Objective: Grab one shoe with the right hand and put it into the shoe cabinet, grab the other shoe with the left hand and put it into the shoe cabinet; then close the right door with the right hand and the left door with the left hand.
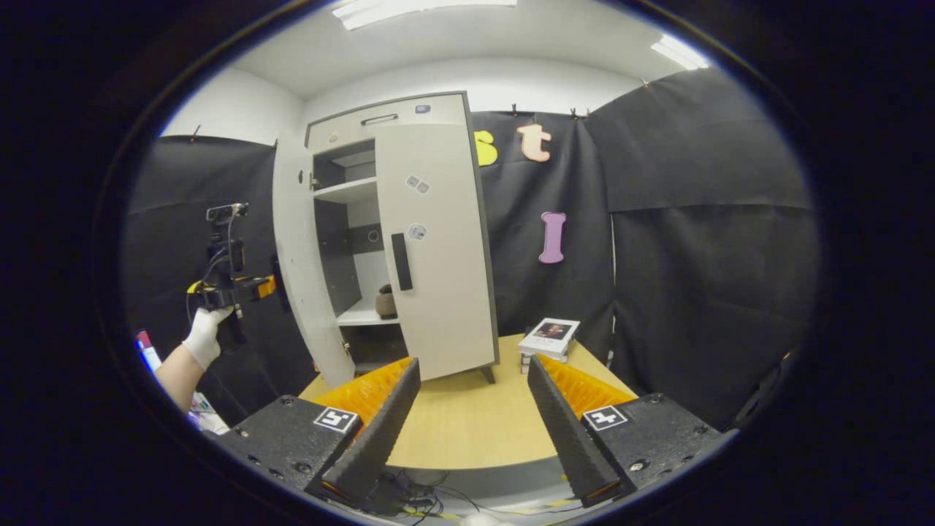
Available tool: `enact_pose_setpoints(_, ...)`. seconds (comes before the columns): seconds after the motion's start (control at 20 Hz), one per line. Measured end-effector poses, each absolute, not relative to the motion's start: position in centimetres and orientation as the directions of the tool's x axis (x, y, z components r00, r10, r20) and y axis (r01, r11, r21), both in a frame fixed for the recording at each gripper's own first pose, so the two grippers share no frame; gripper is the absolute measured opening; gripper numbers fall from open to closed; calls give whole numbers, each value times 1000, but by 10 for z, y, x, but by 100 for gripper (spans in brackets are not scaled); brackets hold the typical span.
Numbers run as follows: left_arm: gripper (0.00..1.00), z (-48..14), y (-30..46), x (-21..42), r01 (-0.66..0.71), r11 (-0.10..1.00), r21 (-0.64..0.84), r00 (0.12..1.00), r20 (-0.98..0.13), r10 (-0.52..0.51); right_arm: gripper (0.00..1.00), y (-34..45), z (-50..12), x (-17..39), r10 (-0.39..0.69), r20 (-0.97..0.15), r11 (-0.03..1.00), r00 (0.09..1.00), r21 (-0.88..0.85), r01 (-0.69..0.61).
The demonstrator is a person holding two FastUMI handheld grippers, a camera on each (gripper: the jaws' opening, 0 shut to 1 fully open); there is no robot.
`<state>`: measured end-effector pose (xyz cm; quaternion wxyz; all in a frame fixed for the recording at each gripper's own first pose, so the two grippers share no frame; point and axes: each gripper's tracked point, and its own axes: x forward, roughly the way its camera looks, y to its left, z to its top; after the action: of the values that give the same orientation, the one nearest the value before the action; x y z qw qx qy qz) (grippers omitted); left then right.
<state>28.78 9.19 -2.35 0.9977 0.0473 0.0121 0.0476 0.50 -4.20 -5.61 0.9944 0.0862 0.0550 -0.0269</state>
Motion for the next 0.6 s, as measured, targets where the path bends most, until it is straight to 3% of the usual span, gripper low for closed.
enact_pose_setpoints(0.05, 94, -25, 78, 291, -71, 994, 86, 997, -29, 74, 97, -45, -55, 6, -45, -112, 983, 993, 172, 64)
enact_pose_setpoints(0.1, 84, -23, 64, 293, -48, 996, 80, 998, -26, 50, 97, -46, -54, 5, -46, -109, 982, 993, 175, 65)
enact_pose_setpoints(0.2, 86, -21, 46, 302, -46, 995, 93, 998, -28, 48, 97, -50, -51, 1, -44, -102, 982, 994, 178, 62)
enact_pose_setpoints(0.25, 100, -21, 33, 306, -29, 996, 87, 999, -34, 32, 97, -54, -51, 0, -45, -101, 982, 994, 176, 62)
enact_pose_setpoints(0.3, 98, -21, 23, 306, -13, 996, 84, 999, -43, 17, 97, -56, -50, -2, -41, -99, 983, 994, 174, 58)
enact_pose_setpoints(0.35, 89, -19, 15, 305, -8, 996, 85, 999, -46, 12, 97, -59, -49, -2, -39, -98, 984, 994, 171, 55)
enact_pose_setpoints(0.6, 96, -21, -4, 278, 12, 996, 84, 998, -60, -6, 97, -72, -41, 4, -23, -81, 986, 996, 165, 36)
